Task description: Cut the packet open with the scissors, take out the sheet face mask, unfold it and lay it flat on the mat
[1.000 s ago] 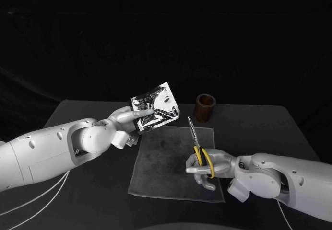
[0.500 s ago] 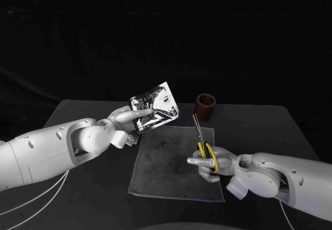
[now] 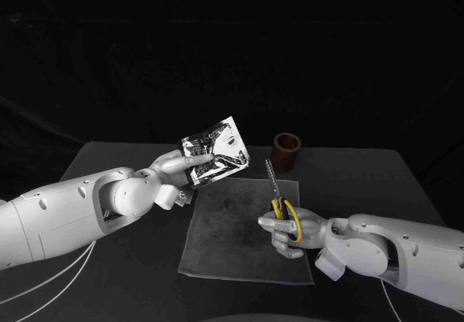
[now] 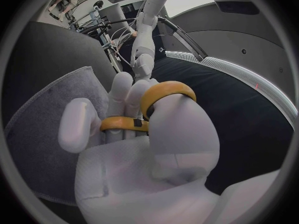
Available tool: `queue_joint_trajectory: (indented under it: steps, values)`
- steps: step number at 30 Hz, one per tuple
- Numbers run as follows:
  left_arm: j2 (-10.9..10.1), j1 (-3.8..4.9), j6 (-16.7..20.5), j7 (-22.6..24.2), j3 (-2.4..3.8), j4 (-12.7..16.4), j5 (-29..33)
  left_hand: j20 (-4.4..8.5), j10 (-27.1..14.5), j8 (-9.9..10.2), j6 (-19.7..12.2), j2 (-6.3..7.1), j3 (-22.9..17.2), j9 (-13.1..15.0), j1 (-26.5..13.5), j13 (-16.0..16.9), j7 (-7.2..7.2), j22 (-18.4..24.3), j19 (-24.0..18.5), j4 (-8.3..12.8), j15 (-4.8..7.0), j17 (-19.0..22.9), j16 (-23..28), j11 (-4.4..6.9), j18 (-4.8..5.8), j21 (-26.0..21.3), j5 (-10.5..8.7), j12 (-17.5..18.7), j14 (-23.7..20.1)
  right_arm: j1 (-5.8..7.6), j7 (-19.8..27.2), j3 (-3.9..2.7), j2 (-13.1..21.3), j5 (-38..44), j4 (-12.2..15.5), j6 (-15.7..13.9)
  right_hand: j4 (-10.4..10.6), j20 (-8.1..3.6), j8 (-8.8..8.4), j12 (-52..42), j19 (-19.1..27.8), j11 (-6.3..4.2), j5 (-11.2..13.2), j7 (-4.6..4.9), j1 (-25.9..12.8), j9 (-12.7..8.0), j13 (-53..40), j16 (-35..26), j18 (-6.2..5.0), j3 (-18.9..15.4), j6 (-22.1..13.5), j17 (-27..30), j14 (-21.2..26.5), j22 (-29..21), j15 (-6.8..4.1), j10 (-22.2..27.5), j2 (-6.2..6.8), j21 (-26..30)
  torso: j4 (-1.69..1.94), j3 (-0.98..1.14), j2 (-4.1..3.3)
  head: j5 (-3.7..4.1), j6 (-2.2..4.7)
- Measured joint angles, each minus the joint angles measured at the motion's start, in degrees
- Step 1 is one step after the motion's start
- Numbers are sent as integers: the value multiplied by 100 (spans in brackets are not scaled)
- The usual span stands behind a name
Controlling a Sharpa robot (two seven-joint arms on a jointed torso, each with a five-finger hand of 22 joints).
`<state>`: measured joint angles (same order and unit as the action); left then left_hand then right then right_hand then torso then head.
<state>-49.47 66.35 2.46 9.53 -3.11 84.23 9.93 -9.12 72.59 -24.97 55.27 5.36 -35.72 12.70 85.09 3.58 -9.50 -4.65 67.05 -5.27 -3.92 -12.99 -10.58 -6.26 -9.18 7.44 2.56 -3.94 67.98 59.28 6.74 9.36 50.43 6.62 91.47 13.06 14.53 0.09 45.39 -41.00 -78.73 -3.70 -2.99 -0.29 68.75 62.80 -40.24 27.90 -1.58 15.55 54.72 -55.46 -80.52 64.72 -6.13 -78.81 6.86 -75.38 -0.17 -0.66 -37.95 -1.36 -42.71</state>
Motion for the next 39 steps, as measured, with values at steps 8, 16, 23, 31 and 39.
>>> queue_joint_trajectory:
  steps: [8, 16, 23, 31, 39]
  values:
    - [0, 0, 1, -5, 0, -17, 0, 0, -1, 0, -1, 1, 0, 0, 0, 0, 1, 0, 0, 0, -1, -1, 0, 0, 1, 0, -3, 0, 0, 1, 37, -1, 6, -255, 3, 221, 34, 160, -1248, 1569, -352, 305, 0, 331, 231, -554, 859, 106, -5, -34, -350, 13, -77, 794, 24, 724, 116, -483, -1, 1, -1, -4, 5]
    - [-8, 1, 1, -7, 0, -25, 0, 0, -1, 1, -10, 8, 0, 0, -7, 0, 10, 1, 0, 0, -1, -4, 0, -1, -12, 0, -6, 0, -1, 3, 31, -1, 14, -398, -38, 480, 151, 355, -2573, 2732, -253, 585, 0, 404, 185, -1193, 1526, 67, -21, -327, -856, 151, -42, 523, 161, 1129, 254, -342, 1, -1, -2, 0, -7]
    - [-21, 2, 3, -9, 0, -47, 0, 0, -1, 10, -11, 9, 0, 0, -8, 0, 11, 1, 0, 0, -2, -4, 0, -1, -54, 0, -18, 0, -1, 3, -98, -1, 13, -435, -29, 1003, 190, 371, -3270, 3220, -296, 621, 0, 421, -33, -1554, 1838, 137, -60, -906, -1075, 172, -43, 665, 163, 1175, 246, -416, 0, -2, -2, 4, -12]
    - [-29, 2, 6, -10, 0, -57, 0, 0, -2, 21, -11, 26, -16, 1, -24, 0, 11, 1, 0, 17, -2, -10, 0, -2, -53, 0, 7, 0, -1, 3, -320, -1, 13, -436, -35, 1637, 252, 372, -3611, 3541, -295, 632, 0, 440, -312, -1796, 2042, 194, -60, -2470, -1158, 250, -43, 567, 164, 1180, 244, -392, 2, -2, -1, 12, -11]
    - [-37, 3, 11, -11, 0, -73, 0, 0, -2, 1, 4, 38, -17, 2, -37, 0, -4, 2, 0, 17, -2, -10, 0, -2, -50, 0, 7, 0, -1, 3, -586, -2, 7, -436, -75, 2240, 287, 405, -3838, 3604, -262, 647, -181, 445, -449, -2464, 2107, 201, -62, -3209, -1167, 275, -3, 486, 205, 1165, 949, -339, -1, 0, -1, 8, -23]
